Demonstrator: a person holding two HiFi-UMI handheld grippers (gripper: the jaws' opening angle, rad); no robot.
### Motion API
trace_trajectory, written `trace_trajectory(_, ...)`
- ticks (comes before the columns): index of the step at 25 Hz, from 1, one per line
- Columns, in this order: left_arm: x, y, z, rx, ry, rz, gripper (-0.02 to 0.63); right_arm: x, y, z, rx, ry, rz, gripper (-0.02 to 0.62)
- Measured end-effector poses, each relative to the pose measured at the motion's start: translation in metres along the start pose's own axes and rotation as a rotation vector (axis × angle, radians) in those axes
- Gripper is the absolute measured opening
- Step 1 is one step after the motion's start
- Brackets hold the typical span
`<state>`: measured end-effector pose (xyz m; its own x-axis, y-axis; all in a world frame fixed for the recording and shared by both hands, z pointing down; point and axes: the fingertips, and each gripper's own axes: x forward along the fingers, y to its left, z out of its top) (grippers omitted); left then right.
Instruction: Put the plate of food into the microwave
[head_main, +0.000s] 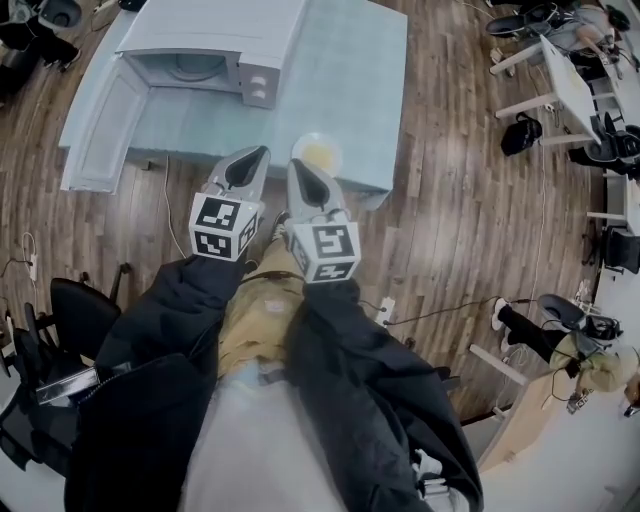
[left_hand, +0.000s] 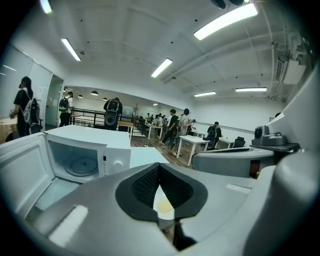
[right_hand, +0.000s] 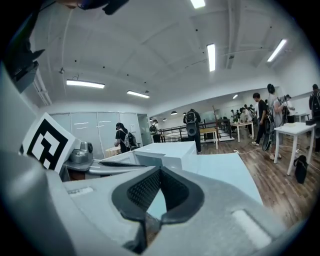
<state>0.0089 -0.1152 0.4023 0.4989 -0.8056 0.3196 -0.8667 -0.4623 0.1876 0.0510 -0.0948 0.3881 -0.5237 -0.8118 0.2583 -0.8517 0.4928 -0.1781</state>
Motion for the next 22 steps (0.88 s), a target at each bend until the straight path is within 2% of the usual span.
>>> trace_trajectory(14,0.074,0.001,-0.074,-0.051,0.207,0.002,-0.003,0.034,-0.062,-0.073,0.068,0.222,0.061,-0.002)
trace_trajectory(18,0.084,0.0,-0.099,-0.066,0.272,-0.013,-0.003,0.037,-0.08,-0.096,0.101,0.275,0.023,0.0)
trace_trajectory(22,0.091,0.021,-0.125,-0.1,0.328,-0.021,-0.003,0.053,-0.089,-0.123,0.15,0.326,-0.027,0.0)
